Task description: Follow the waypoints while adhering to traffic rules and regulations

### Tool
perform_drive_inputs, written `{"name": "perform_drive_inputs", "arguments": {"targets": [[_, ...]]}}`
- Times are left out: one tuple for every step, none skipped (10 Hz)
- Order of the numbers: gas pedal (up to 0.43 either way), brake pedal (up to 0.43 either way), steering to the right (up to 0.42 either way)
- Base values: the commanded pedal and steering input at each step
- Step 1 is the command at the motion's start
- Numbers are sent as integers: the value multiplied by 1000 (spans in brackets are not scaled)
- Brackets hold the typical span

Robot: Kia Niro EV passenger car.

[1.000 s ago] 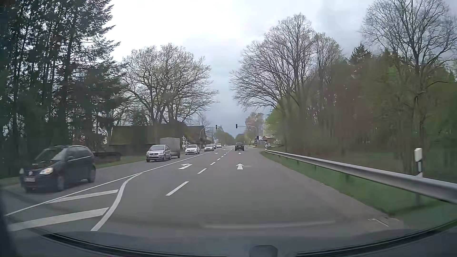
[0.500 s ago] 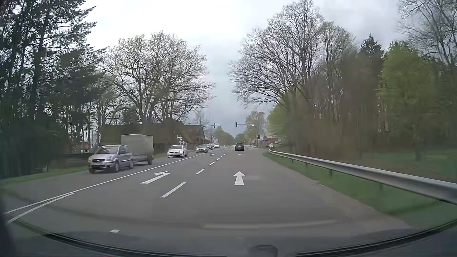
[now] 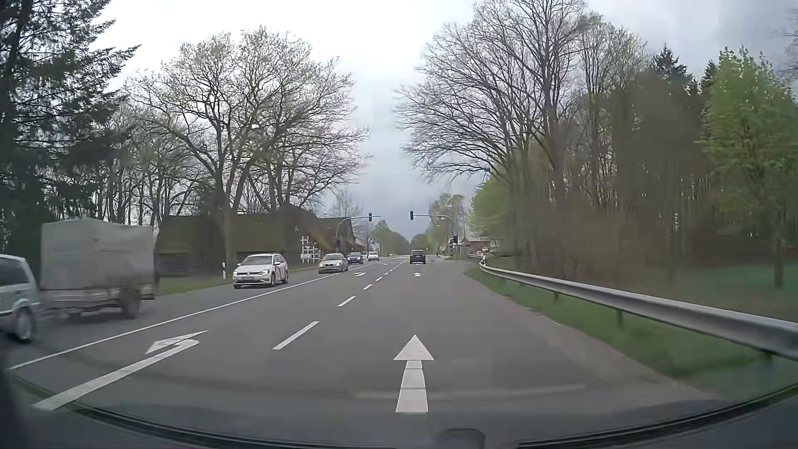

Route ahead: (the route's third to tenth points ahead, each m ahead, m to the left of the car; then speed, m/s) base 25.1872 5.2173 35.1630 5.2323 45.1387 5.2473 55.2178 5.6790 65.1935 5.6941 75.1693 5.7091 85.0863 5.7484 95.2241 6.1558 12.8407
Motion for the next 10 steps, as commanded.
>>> {"name": "perform_drive_inputs", "arguments": {"targets": [[169, 0, -1], [169, 0, -2], [169, 0, -2], [169, 0, -3], [169, 0, -3], [169, 0, -3], [169, 0, -3], [169, 0, -3], [169, 0, -3], [169, 0, -3]]}}
